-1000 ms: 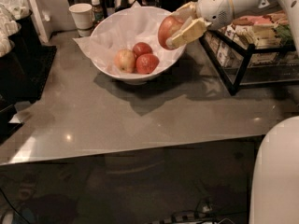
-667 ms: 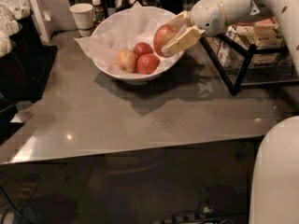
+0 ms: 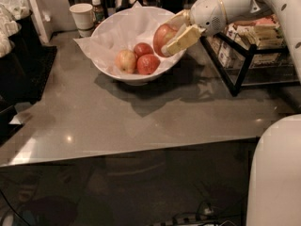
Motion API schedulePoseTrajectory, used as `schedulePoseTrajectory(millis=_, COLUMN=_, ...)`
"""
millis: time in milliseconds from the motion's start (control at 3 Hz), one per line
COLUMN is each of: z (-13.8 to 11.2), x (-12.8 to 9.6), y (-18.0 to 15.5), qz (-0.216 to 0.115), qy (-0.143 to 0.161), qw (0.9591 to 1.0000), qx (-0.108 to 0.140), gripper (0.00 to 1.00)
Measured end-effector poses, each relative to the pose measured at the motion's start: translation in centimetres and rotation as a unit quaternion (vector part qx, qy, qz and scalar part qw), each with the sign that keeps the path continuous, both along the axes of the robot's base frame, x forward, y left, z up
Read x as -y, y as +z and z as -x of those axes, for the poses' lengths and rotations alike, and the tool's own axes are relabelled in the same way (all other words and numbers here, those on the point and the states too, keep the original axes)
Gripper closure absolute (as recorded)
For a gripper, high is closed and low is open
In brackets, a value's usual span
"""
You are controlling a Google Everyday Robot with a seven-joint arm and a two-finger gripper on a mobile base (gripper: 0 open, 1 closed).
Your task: Pick apple from white bowl
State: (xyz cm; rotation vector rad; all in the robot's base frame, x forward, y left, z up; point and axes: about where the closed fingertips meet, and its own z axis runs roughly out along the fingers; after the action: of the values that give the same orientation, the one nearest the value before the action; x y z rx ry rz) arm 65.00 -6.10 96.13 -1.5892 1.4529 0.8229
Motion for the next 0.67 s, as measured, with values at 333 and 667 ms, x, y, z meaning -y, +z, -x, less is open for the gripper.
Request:
schedulePoseTrajectory(millis=333, z=1.4, x=0.8, y=1.0, qz=0.003, qy=-0.019, qw=0.9998, qx=-0.002, gripper=1.0)
schedulePoseTrajectory(millis=667, z=4.0, x=1.7, y=1.4, qz=0.006, qy=-0.049, qw=0.9987, qx=-0.007, gripper=1.0)
